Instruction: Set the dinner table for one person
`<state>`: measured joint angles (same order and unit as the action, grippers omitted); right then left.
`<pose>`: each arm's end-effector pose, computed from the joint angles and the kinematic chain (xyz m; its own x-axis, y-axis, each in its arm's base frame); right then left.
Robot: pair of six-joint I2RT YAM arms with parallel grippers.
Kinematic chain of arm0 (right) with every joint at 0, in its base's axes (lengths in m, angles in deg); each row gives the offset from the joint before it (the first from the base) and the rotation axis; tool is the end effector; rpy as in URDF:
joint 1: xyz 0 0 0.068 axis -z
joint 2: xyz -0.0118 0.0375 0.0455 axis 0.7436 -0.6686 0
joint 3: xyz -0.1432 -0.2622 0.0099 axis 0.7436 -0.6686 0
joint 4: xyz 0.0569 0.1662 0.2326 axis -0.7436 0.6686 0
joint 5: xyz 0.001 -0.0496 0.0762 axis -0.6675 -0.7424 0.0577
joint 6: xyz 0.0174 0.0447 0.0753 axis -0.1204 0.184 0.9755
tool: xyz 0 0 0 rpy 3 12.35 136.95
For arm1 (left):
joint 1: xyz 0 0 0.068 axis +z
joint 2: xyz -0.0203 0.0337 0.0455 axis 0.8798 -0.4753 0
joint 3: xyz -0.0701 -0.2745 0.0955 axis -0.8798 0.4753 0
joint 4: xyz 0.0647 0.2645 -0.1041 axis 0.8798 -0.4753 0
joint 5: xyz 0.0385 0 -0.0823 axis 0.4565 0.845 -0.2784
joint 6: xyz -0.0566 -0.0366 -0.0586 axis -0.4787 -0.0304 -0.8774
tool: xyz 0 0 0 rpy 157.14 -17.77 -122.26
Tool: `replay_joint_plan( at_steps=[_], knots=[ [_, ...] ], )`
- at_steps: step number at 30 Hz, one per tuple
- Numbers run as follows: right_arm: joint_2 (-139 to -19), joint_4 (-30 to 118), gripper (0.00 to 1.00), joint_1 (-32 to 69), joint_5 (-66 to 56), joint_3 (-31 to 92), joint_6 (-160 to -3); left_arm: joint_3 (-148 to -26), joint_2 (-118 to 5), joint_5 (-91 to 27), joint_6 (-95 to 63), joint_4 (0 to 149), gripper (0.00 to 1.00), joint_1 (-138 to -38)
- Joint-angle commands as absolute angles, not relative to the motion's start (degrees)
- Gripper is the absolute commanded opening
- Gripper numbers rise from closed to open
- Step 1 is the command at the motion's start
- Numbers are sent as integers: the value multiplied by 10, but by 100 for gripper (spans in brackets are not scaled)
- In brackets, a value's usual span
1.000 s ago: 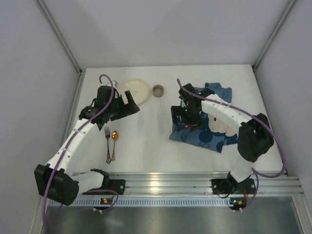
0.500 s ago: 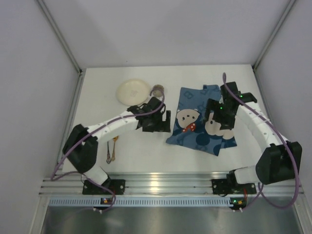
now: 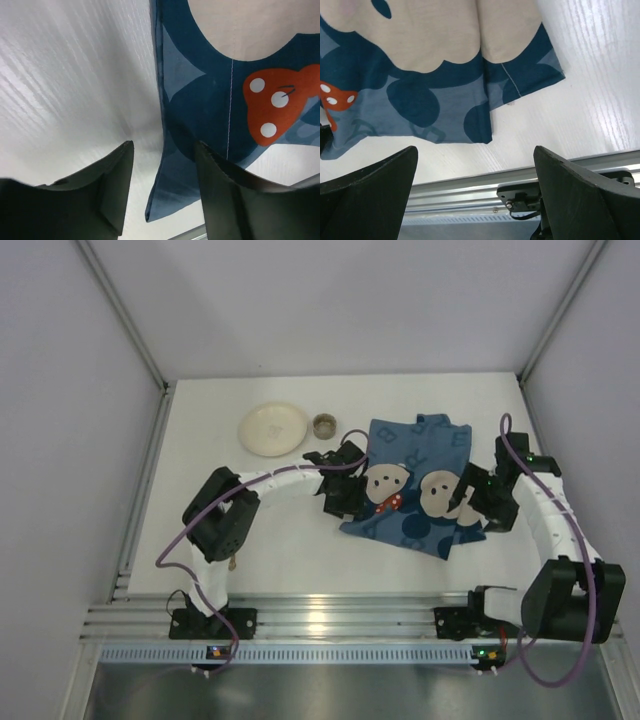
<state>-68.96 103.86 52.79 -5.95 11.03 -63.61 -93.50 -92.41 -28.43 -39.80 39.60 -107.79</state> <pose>0.2471 -0.0118 0.2270 -0.8530 0.4864 -0.1895 0.4504 0.8693 0.2038 0.3114 -0.3332 0.1455 -0.9445 0.1426 -0.2958 0.2336 0.9250 -0.2997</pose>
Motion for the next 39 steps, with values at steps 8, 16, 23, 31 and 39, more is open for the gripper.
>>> replay_joint_plan(
  at_steps=[8,16,23,31,39],
  knots=[
    [-774,988,100,613,-56,96,-628,-959,-918,-284,-375,393,0,-1081],
    [-907,922,100,641,-81,89,-629,-951,-904,-290,-374,403,0,-1082],
    [-947,871,83,641,-79,68,-628,-935,-889,-304,-367,422,0,-1081],
    [-981,842,3,641,-55,75,-637,-935,-890,-324,-367,430,0,-1078],
    [-973,844,0,641,-55,79,-647,-929,-839,-303,-325,402,86,-1068]
  ],
)
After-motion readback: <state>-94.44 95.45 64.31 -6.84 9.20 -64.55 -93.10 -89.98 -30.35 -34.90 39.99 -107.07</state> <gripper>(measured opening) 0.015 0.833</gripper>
